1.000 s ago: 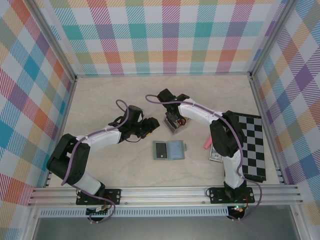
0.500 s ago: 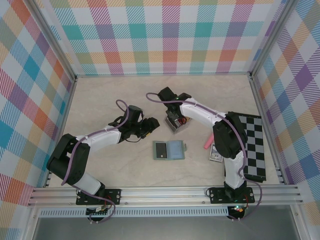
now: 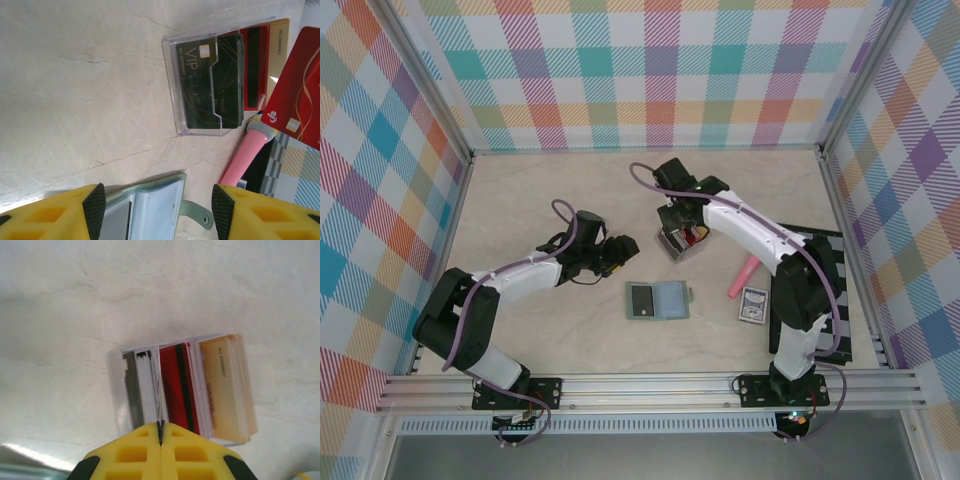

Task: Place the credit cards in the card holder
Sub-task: Pick up the credit card from the storage box, then insert the credit card into the card slot.

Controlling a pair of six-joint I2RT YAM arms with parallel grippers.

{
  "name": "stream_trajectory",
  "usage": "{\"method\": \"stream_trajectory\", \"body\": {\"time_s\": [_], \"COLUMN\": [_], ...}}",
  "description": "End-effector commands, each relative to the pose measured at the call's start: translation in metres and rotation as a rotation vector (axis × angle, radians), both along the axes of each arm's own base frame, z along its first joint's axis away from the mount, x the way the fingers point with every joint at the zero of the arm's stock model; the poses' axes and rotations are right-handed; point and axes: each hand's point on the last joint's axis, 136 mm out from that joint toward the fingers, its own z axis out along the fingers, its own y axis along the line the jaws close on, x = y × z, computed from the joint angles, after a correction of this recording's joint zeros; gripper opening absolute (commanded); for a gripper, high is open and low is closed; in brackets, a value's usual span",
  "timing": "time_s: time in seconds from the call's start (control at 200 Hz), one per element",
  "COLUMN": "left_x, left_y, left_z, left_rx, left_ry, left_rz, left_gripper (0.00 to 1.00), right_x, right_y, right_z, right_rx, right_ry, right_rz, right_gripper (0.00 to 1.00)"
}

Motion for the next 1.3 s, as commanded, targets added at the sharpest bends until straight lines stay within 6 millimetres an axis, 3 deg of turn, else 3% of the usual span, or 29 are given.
{"method": "stream_trajectory", "body": {"time_s": [0.0, 0.1, 0.24, 0.51, 0.745, 0.815, 0.85, 0.93, 1.12, 1.295], "left_x": [0.011, 0.016, 0.015, 0.008, 0.000, -0.001, -0.001, -0.001, -0.002, -0.006], "left_y": [-0.002, -0.009, -0.028, -0.049, -0.052, -0.051, -0.050, -0.046, -0.040, -0.049], "left_z": [0.039, 0.066, 0.104, 0.151, 0.154, 0.153, 0.151, 0.143, 0.140, 0.146], "left_rx": [-0.094, -0.199, -0.339, -0.527, -0.535, -0.526, -0.511, -0.466, -0.431, -0.462], "left_ry": [-0.089, -0.148, -0.203, -0.268, -0.269, -0.266, -0.266, -0.255, -0.259, -0.267], "left_rz": [-0.014, -0.043, -0.135, -0.249, -0.284, -0.285, -0.279, -0.259, -0.239, -0.285], "left_gripper": [0.61, 0.63, 0.63, 0.63, 0.42, 0.40, 0.43, 0.59, 0.63, 0.43], "right_x": [-0.023, -0.035, -0.053, -0.072, -0.075, -0.075, -0.075, -0.074, -0.073, -0.075], "right_y": [0.011, 0.016, 0.019, 0.030, 0.031, 0.031, 0.029, 0.026, 0.020, 0.027], "right_z": [0.033, 0.065, 0.086, 0.093, 0.086, 0.085, 0.085, 0.085, 0.084, 0.088], "right_rx": [0.324, 0.637, 0.921, 1.102, 1.157, 1.162, 1.160, 1.147, 1.123, 1.166], "right_ry": [0.076, 0.110, 0.185, 0.285, 0.322, 0.329, 0.326, 0.307, 0.284, 0.317], "right_rz": [-0.025, -0.028, -0.022, 0.014, 0.009, 0.004, -0.002, -0.020, -0.051, -0.016], "right_gripper": [0.00, 0.00, 0.00, 0.00, 0.00, 0.00, 0.00, 0.00, 0.00, 0.00]}}
